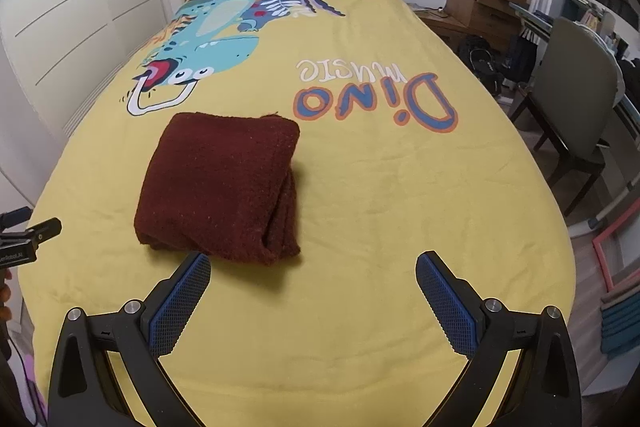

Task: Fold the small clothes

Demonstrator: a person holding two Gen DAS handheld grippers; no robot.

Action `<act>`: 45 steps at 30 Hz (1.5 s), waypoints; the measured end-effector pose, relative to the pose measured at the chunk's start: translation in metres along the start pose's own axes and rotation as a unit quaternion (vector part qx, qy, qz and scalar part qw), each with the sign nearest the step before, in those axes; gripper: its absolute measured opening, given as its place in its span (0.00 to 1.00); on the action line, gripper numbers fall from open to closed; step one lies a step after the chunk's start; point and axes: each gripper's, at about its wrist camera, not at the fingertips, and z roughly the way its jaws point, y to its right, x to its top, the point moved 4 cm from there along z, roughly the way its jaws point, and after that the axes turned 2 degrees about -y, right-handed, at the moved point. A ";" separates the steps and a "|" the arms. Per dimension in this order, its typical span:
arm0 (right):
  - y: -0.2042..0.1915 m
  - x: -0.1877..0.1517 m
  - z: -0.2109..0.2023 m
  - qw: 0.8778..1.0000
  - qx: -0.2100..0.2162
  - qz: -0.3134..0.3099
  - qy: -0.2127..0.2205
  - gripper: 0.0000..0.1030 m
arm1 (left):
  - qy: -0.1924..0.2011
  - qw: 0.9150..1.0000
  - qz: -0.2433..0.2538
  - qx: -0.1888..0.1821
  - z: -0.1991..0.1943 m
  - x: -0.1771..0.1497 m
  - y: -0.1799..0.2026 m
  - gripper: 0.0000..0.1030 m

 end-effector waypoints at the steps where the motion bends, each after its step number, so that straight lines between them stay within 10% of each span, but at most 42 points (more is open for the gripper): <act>1: 0.001 0.000 0.000 1.000 0.000 0.000 0.000 0.99 | 0.000 1.000 0.001 0.000 0.000 -0.001 0.001 0.99; 45: -0.004 -0.003 0.006 1.000 -0.005 -0.021 -0.021 0.99 | -0.012 1.000 0.007 -0.001 0.005 -0.007 0.009 0.99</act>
